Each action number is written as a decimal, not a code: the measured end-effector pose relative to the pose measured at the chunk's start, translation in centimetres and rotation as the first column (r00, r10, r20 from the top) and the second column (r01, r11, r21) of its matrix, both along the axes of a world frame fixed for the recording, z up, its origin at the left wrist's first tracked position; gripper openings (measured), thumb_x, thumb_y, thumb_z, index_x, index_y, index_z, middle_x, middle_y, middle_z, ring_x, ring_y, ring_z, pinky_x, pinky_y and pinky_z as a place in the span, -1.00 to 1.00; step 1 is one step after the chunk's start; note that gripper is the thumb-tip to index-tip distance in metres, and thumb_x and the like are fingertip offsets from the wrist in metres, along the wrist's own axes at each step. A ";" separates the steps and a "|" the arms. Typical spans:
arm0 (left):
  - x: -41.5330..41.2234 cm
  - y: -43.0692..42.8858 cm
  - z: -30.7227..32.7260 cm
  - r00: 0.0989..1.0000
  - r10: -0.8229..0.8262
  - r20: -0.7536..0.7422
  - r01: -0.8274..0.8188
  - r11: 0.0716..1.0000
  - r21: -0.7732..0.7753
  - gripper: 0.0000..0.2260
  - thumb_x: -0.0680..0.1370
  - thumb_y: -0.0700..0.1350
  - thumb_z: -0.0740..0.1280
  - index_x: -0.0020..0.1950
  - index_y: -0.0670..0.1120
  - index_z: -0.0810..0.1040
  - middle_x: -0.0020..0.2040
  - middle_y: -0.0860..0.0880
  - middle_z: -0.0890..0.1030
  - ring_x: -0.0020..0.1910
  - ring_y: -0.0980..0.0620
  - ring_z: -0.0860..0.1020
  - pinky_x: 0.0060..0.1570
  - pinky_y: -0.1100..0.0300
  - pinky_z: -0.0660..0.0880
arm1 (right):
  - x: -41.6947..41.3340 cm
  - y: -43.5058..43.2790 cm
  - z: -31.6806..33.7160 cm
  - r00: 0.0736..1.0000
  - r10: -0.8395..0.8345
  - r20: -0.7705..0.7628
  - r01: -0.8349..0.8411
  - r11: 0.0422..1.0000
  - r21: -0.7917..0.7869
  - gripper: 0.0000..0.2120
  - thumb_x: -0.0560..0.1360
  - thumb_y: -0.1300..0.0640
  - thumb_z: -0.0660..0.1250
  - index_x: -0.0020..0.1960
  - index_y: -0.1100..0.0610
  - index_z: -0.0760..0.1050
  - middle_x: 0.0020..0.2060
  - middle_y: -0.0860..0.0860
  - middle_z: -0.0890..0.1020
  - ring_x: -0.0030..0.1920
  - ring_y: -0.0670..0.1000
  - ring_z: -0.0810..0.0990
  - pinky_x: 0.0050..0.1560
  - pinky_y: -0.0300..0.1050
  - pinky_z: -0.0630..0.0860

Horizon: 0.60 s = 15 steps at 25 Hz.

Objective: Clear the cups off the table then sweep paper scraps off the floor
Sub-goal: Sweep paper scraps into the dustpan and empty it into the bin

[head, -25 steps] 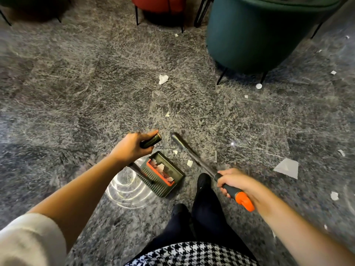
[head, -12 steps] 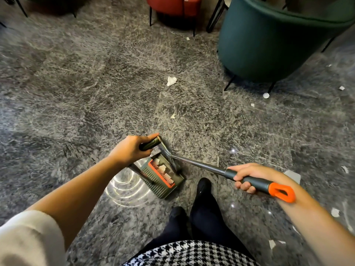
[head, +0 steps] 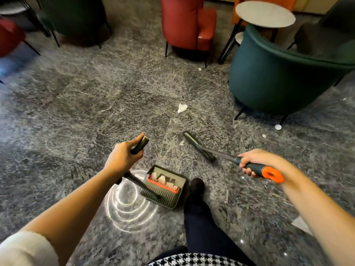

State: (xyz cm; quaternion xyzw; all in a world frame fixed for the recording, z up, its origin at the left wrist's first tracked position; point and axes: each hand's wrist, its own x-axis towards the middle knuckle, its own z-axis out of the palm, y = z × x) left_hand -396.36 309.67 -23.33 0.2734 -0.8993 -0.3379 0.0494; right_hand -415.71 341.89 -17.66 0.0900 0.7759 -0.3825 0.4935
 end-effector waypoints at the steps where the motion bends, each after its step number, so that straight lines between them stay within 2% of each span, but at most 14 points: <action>1: -1.6 -0.8 -0.1 1.000 -0.009 -0.027 0.009 1.000 0.003 -0.50 0.46 -0.18 0.42 0.38 0.08 0.45 -0.27 -0.09 0.63 -0.43 0.29 0.35 -0.27 0.11 0.45 | -2.3 -1.0 -0.1 1.000 -0.010 -0.010 0.010 1.000 0.003 -0.53 0.50 0.47 0.12 0.41 0.39 0.23 -0.46 0.15 0.36 -0.75 -0.07 0.34 -0.69 -0.40 0.29; 2: -3.3 -1.6 -0.3 0.997 -0.025 -0.071 0.026 0.999 0.019 -0.50 0.46 -0.21 0.42 0.38 0.05 0.46 -0.25 -0.08 0.65 -0.45 0.40 0.33 -0.30 0.21 0.41 | -4.7 -2.2 -0.4 1.000 -0.018 -0.026 0.019 1.000 0.007 -0.53 0.50 0.47 0.12 0.41 0.39 0.23 -0.45 0.15 0.36 -0.75 -0.07 0.34 -0.69 -0.40 0.29; 3: -5.3 -2.5 -0.6 0.993 -0.042 -0.109 0.046 0.998 0.042 -0.51 0.45 -0.24 0.42 0.37 0.02 0.47 -0.12 -0.03 0.66 -0.46 0.49 0.30 -0.32 0.33 0.37 | -7.4 -3.6 -0.8 0.999 -0.022 -0.042 0.022 1.000 0.011 -0.53 0.50 0.46 0.13 0.41 0.40 0.24 -0.45 0.15 0.37 -0.75 -0.07 0.34 -0.68 -0.39 0.29; 5: -9.4 -4.6 -1.5 0.992 -0.070 -0.102 0.078 0.994 0.076 -0.50 0.46 -0.26 0.41 0.37 0.01 0.46 0.05 0.12 0.63 -0.38 0.59 0.29 -0.28 0.49 0.33 | -13.0 -6.8 -1.8 0.997 -0.018 -0.069 0.020 1.000 0.019 -0.53 0.49 0.47 0.14 0.40 0.41 0.25 -0.45 0.15 0.37 -0.75 -0.07 0.34 -0.69 -0.39 0.29; 8: -15.2 -7.4 -2.8 0.991 -0.132 -0.017 0.133 0.985 0.110 -0.49 0.47 -0.23 0.41 0.39 0.03 0.42 0.22 0.11 0.55 0.02 0.49 0.41 0.04 0.46 0.36 | -21.6 -12.0 -3.1 0.993 -0.001 -0.120 0.003 1.000 0.019 -0.55 0.49 0.49 0.14 0.37 0.42 0.28 -0.56 0.14 0.39 -0.78 -0.06 0.32 -0.71 -0.39 0.29; 10: -19.0 -9.3 -3.1 0.986 -0.166 0.002 0.165 0.977 0.133 -0.49 0.48 -0.21 0.42 0.39 0.04 0.41 0.27 0.09 0.53 0.15 0.45 0.39 0.15 0.50 0.33 | -27.5 -15.7 -4.3 0.991 0.022 -0.133 -0.018 0.999 0.029 -0.65 0.47 0.49 0.16 0.24 0.34 0.41 -0.62 0.14 0.40 -0.77 -0.06 0.34 -0.70 -0.38 0.30; 11: -20.8 -10.1 -3.2 0.984 -0.180 0.009 0.178 0.976 0.124 -0.50 0.48 -0.20 0.42 0.39 0.04 0.41 0.26 0.07 0.54 0.15 0.45 0.39 0.16 0.47 0.37 | -30.1 -17.6 -5.1 0.986 0.052 -0.157 -0.045 0.998 0.047 -0.74 0.46 0.49 0.17 0.09 0.28 0.43 -0.57 0.15 0.41 -0.77 -0.06 0.35 -0.70 -0.37 0.31; 13: -23.7 -11.6 -3.2 0.984 -0.173 0.051 0.166 0.980 0.110 -0.50 0.48 -0.16 0.43 0.39 0.07 0.42 0.20 0.04 0.60 0.09 0.41 0.44 0.12 0.25 0.48 | -34.3 -21.2 -6.7 0.970 0.113 -0.216 -0.098 0.992 0.081 -0.84 0.44 0.49 0.20 -0.15 0.25 0.37 -0.51 0.16 0.40 -0.77 -0.06 0.35 -0.69 -0.35 0.31; 14: -24.8 -12.2 -3.2 0.986 -0.155 0.060 0.148 0.983 0.104 -0.50 0.48 -0.15 0.43 0.39 0.11 0.42 0.12 0.04 0.64 0.01 0.46 0.44 0.06 0.21 0.50 | -35.9 -22.7 -7.7 0.962 0.143 -0.231 -0.123 0.987 0.100 -0.83 0.43 0.48 0.20 -0.24 0.26 0.34 -0.54 0.16 0.40 -0.77 -0.05 0.35 -0.69 -0.36 0.31; 15: -25.7 -12.7 -3.2 0.989 -0.140 0.052 0.135 0.986 0.097 -0.48 0.47 -0.15 0.44 0.38 0.14 0.39 0.06 0.10 0.62 -0.09 0.55 0.39 -0.03 0.28 0.50 | -37.2 -23.9 -8.7 0.954 0.178 -0.242 -0.153 0.981 0.119 -0.80 0.42 0.48 0.21 -0.29 0.26 0.33 -0.58 0.15 0.41 -0.78 -0.05 0.35 -0.70 -0.36 0.30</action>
